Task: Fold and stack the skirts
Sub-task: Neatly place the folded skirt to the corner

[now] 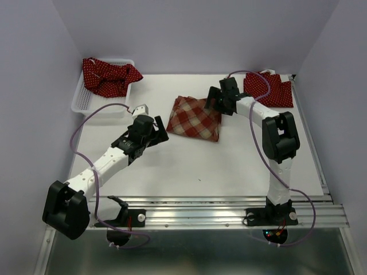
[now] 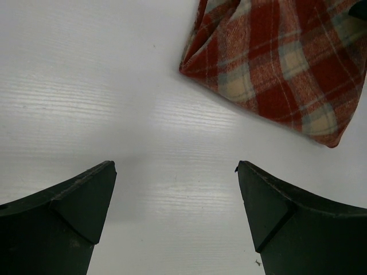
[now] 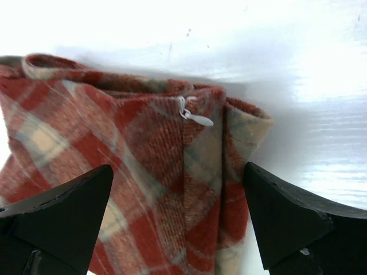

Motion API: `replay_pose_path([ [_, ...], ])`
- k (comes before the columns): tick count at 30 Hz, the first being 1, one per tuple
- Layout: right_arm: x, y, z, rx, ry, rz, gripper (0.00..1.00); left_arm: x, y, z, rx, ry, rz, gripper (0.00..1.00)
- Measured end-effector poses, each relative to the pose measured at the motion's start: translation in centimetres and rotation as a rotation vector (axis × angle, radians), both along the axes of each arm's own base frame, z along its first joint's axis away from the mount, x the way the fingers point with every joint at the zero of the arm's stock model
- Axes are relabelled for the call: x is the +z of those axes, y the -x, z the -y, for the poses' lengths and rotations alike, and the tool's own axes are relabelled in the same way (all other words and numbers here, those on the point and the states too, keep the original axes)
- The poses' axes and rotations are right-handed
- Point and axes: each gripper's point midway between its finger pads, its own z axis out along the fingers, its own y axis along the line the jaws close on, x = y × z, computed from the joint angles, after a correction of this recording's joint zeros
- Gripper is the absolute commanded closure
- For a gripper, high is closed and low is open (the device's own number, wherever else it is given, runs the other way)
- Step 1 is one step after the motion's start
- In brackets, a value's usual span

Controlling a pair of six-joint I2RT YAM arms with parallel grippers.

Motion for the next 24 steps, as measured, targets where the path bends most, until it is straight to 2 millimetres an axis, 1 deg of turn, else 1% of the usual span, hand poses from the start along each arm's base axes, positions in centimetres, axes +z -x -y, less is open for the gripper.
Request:
replay_pose_path([
  [3,-0.7,1.1,0.3,0.029,0.021,-0.025,0.00,0.2,0.0,0.0,0.000,0.002,0.004,0.01],
  [8,-3.5,5.6,1.5,0.054,0.046,-0.129,0.00,0.4,0.0,0.0,0.000,0.005,0.010,0.01],
  [10,-3.8,6.6,1.6,0.064,0.041,-0.145,0.00,0.4,0.0,-0.1,0.000,0.004,0.010,0.01],
  [14,-3.6,7.1,1.6,0.072,0.031,-0.144,0.00,0.3,0.0,-0.2,0.006,0.003,0.008,0.01],
  [15,-3.6,7.2,1.4,0.078,0.024,-0.148,0.02,0.2,0.0,-0.3,0.006,0.002,0.007,0.01],
  [17,-3.7,7.3,1.0,0.092,0.010,-0.154,0.07,-0.1,0.2,-0.4,0.006,-0.001,0.002,0.01],
  [18,-3.8,7.3,0.8,0.100,0.002,-0.156,0.14,-0.2,0.3,-0.4,0.006,-0.002,-0.002,0.01],
  [20,-3.7,7.1,0.3,0.117,-0.013,-0.157,0.25,-0.3,0.3,-0.5,0.006,-0.004,-0.004,0.01],
  [21,-3.8,7.0,0.2,0.122,-0.018,-0.157,0.36,-0.3,0.3,-0.5,0.007,-0.004,-0.004,0.01],
  [24,-4.0,6.6,-0.2,0.142,-0.019,-0.154,0.49,-0.1,0.3,-0.6,0.012,-0.002,0.000,0.01],
])
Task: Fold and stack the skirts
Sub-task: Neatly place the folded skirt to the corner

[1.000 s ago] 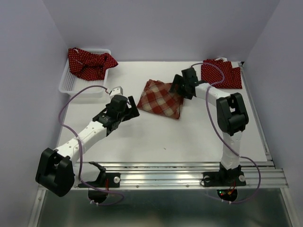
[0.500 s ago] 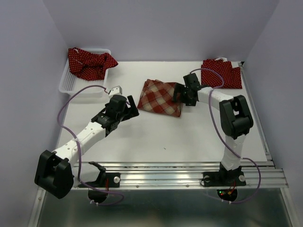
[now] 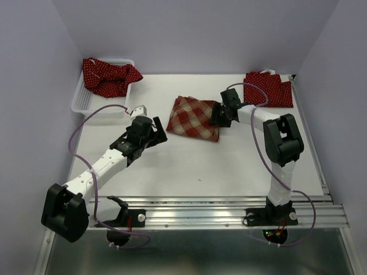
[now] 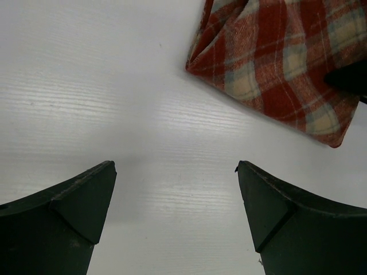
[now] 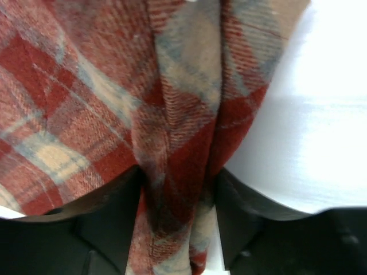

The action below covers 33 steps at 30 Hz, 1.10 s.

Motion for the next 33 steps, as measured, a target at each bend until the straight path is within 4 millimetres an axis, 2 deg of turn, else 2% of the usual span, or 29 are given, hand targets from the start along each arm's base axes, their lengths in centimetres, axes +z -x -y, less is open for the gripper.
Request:
replay_pose_path([
  [3,-0.3,-0.1,-0.3,0.025,-0.002,-0.007,0.61,0.3,0.0,-0.1,0.004,0.002,0.009,0.01],
  [6,-0.4,-0.4,-0.8,0.059,-0.012,-0.004,0.83,0.3,-0.1,-0.3,0.013,0.001,0.011,0.01],
  [7,-0.4,-0.5,-1.0,0.075,-0.016,-0.002,0.99,0.3,-0.1,-0.4,0.014,0.000,0.011,0.01],
  [11,0.2,-1.0,-1.4,0.138,-0.010,0.030,0.99,0.3,-0.2,-0.7,0.025,-0.004,0.012,0.01],
  [14,0.8,-1.8,-1.0,0.190,0.046,0.083,0.99,0.3,-0.2,-0.9,0.030,-0.008,0.011,0.01],
  [19,2.5,-3.3,1.6,0.240,0.250,0.197,0.99,0.3,-0.3,-1.2,0.042,-0.016,0.012,0.01],
  [25,8.0,-5.8,5.1,0.284,0.507,0.362,0.99,0.2,-0.3,-1.5,0.052,-0.025,0.010,0.01],
  [33,14.5,-9.8,9.7,0.212,0.711,0.477,0.99,1.0,-0.9,-2.2,0.075,-0.052,0.021,0.01],
])
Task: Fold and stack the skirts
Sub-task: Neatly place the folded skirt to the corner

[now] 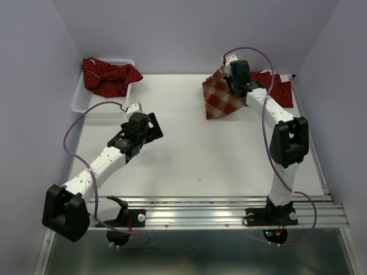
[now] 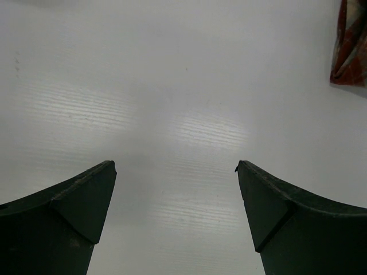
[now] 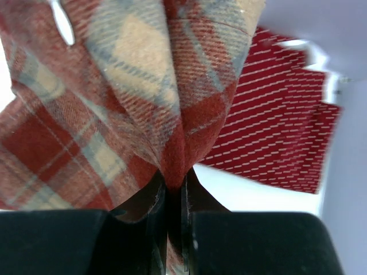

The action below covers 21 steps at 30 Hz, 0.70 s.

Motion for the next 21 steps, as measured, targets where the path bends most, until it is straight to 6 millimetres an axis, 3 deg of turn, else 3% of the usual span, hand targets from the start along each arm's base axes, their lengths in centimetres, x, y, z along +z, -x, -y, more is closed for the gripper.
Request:
replay_pose_path([
  [4,2.9,-1.9,2.9,-0.061,0.059,0.063,0.99,0.4,-0.7,-0.3,0.016,-0.016,0.006,0.01],
  [8,4.2,-2.8,5.6,-0.100,0.104,0.081,0.99,0.0,-1.1,-0.6,0.024,-0.038,-0.007,0.01],
  [15,4.2,-4.4,9.0,-0.146,0.159,0.073,1.00,-0.4,-2.0,-0.9,0.033,-0.066,-0.025,0.01],
  [21,4.0,-4.3,10.3,-0.163,0.167,0.047,1.00,-1.2,-2.5,-0.9,0.033,-0.087,-0.048,0.01],
])
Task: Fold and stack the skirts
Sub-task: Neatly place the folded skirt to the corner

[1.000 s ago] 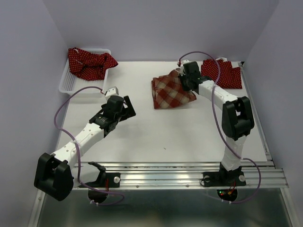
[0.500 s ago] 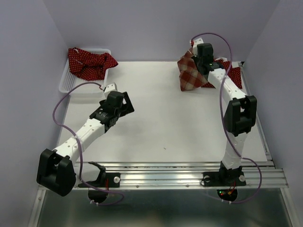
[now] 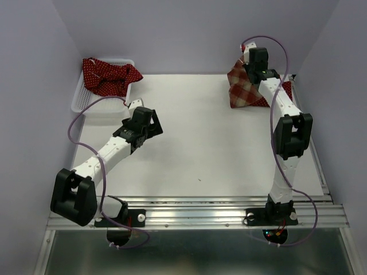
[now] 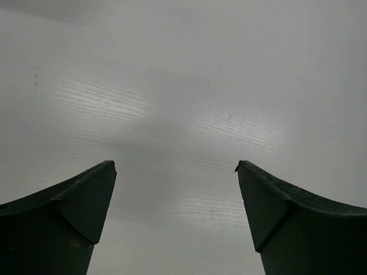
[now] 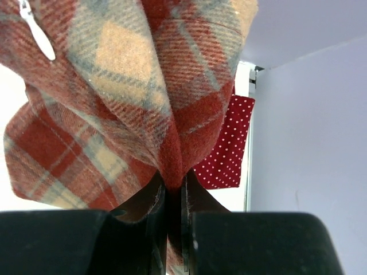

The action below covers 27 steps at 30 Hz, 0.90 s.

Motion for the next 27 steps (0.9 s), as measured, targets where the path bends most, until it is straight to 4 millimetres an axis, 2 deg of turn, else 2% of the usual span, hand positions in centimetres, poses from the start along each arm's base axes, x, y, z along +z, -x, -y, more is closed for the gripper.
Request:
replay_pose_path([
  [11,5.3,-0.5,0.4,-0.043,-0.047,0.105,0.99,-1.0,-0.2,-0.3,0.005,-0.015,-0.027,0.01],
  [20,4.7,-0.3,1.4,-0.093,-0.098,0.094,0.99,-1.5,-0.6,0.0,-0.005,-0.012,-0.037,0.02],
  [24,3.9,-0.4,3.0,-0.147,-0.126,0.092,0.99,-1.9,-0.7,0.1,-0.007,-0.013,-0.049,0.02],
  [27,2.7,-0.5,5.0,-0.195,-0.140,0.082,0.99,-2.4,-0.9,0.1,-0.007,-0.017,-0.061,0.02],
])
